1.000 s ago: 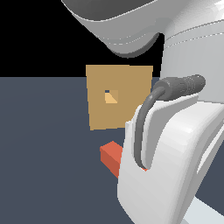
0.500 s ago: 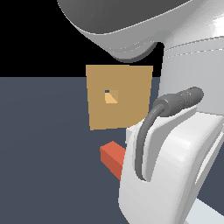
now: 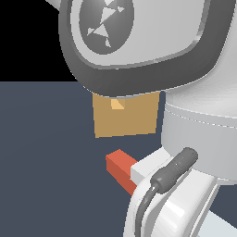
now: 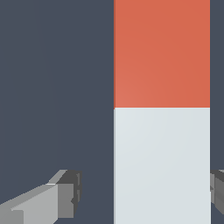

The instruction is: Insert the peg into the horizontal hole in a box.

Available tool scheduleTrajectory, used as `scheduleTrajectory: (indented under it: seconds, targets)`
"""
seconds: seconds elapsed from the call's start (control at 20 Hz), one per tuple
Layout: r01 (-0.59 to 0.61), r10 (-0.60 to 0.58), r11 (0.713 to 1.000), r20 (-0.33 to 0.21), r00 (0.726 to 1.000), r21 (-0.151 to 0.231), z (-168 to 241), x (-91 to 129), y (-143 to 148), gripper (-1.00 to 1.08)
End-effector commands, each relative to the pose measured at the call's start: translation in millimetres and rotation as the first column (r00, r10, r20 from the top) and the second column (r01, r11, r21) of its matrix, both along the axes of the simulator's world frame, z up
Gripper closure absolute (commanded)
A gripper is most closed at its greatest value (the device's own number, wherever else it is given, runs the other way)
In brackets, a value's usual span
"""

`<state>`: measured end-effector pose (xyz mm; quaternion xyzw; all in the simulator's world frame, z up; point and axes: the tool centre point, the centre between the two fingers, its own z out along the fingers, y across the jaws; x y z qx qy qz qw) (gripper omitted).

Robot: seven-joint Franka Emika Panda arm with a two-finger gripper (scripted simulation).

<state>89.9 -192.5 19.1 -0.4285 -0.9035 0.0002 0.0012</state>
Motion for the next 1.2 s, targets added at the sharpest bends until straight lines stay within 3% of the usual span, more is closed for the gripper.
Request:
scheduleTrajectory:
  seconds: [0.0,0.1,0.15,1.15]
  targets:
    - [0.0,0.0,1.0,0.002,1.0,-0.001,-0.5,1.5,-0.4,-0.92]
    - [0.0,0.0,1.0,0.002,1.0,-0.001,0.8,1.9,-0.5,-0.92]
    - [0.0,0.0,1.0,0.002,1.0,-0.001,0.8,1.9,-0.5,1.08]
    - [0.04,-0.04,0.999,0.002,0.999,0.0,8.3,-5.9,7.0,1.08]
